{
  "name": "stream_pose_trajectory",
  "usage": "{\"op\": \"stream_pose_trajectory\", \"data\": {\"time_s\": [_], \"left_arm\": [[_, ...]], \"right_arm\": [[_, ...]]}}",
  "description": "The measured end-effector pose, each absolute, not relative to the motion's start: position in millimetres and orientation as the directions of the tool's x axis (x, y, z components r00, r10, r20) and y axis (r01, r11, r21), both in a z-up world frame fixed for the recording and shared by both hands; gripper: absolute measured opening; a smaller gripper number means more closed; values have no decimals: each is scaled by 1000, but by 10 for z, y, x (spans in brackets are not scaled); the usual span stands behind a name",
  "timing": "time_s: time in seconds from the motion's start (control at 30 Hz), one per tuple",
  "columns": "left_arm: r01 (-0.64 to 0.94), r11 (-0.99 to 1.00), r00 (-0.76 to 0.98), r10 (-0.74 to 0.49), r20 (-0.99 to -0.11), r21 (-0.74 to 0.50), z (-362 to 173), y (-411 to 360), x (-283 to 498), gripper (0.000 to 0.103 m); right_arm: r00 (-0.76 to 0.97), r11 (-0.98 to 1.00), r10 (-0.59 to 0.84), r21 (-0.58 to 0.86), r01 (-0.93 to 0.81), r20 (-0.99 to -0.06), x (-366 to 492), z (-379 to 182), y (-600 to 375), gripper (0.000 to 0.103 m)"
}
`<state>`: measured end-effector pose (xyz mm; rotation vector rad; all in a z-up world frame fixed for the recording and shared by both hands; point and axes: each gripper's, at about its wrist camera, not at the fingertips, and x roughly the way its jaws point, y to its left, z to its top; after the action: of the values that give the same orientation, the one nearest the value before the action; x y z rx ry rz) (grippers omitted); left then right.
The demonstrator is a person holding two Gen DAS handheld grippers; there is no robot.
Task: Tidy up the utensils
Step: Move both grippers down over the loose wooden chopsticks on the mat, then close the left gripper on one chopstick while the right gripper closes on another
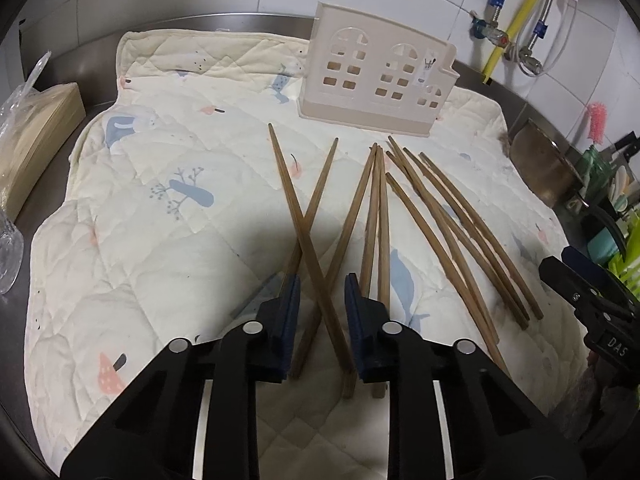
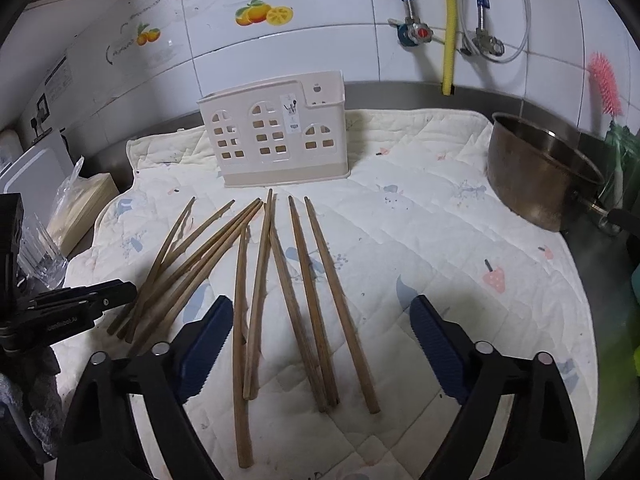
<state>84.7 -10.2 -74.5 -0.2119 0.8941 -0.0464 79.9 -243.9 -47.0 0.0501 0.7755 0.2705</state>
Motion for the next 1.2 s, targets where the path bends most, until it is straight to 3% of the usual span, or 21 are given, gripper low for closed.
{"op": "stream_pose_trajectory", "data": {"time_s": [0.27,0.9,1.2], "left_arm": [[-49,975,614,-143,-776,-218,-799,-84,960,13],[-82,966,585,-152,-797,-244,-932,-49,1043,11],[-82,969,618,-135,-775,-235,-821,-22,982,6]], "right_arm": [[658,959,277,161,-232,-700,869,-556,-2435,73],[639,957,284,168,-237,-714,906,-621,-2430,72],[637,957,288,185,-224,-715,913,-648,-2466,64]]}}
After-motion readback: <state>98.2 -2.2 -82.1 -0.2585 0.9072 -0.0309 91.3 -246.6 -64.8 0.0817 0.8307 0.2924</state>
